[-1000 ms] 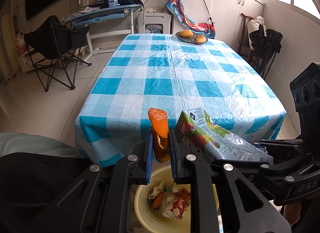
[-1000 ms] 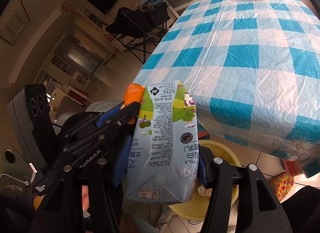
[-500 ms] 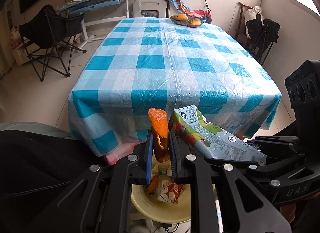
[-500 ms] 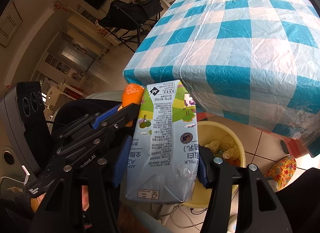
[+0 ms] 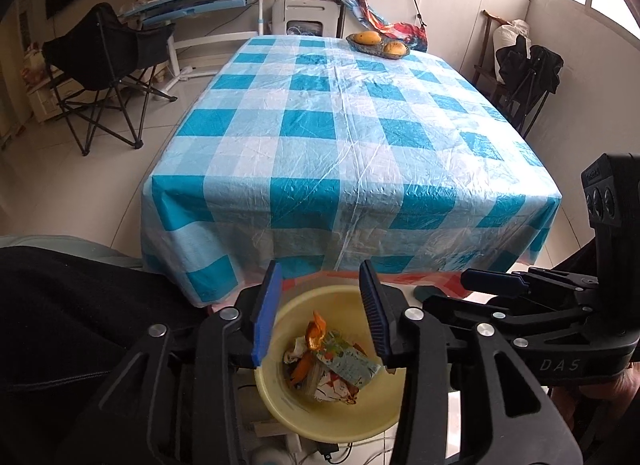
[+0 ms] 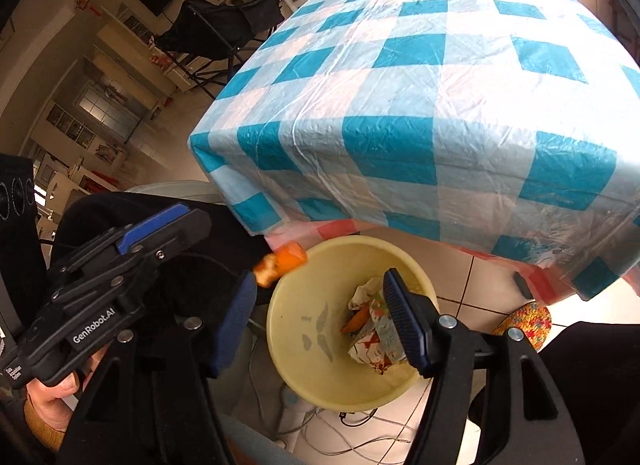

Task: Collect trash
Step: 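Carry both over the yellow bucket and open the right gripper to drop the carton, then open the left gripper over the yellow bucket to drop the peel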

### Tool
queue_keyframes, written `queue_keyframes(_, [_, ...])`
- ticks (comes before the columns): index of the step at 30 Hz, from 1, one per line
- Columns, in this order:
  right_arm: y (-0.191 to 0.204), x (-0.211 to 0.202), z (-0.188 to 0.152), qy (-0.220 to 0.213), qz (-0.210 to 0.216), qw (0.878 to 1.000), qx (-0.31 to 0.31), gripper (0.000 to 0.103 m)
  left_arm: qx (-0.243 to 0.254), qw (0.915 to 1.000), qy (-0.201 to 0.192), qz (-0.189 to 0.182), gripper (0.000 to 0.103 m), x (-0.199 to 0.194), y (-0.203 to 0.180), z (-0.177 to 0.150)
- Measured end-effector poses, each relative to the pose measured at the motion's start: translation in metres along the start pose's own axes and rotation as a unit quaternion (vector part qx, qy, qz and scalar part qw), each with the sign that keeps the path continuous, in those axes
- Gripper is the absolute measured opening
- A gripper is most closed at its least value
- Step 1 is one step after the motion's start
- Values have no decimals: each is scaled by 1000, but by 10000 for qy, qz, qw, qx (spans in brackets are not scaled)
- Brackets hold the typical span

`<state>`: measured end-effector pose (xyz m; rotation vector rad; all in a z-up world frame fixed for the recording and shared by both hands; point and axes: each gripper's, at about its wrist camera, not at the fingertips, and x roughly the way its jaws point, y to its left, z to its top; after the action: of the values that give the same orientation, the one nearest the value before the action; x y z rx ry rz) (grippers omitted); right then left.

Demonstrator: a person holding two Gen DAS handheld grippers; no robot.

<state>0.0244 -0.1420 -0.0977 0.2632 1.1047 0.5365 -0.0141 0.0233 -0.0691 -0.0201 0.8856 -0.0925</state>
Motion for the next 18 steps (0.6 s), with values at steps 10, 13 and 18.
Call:
queue_keyframes(10, [29,-101,-18,-2730,-2515,9246,-856,96,459,9909,-1228,310,81,-41,-24,20])
queue_keyframes(13, [24,-115,-26,-3008,-2633,9134,-772,96,422,9889,-1406,235,82,-49,-27,27])
queue_keyframes(18, [18,-127,-26,-3284,-2606,9066,-481,96,362,9813,-1884,179,86,-65,-35,35])
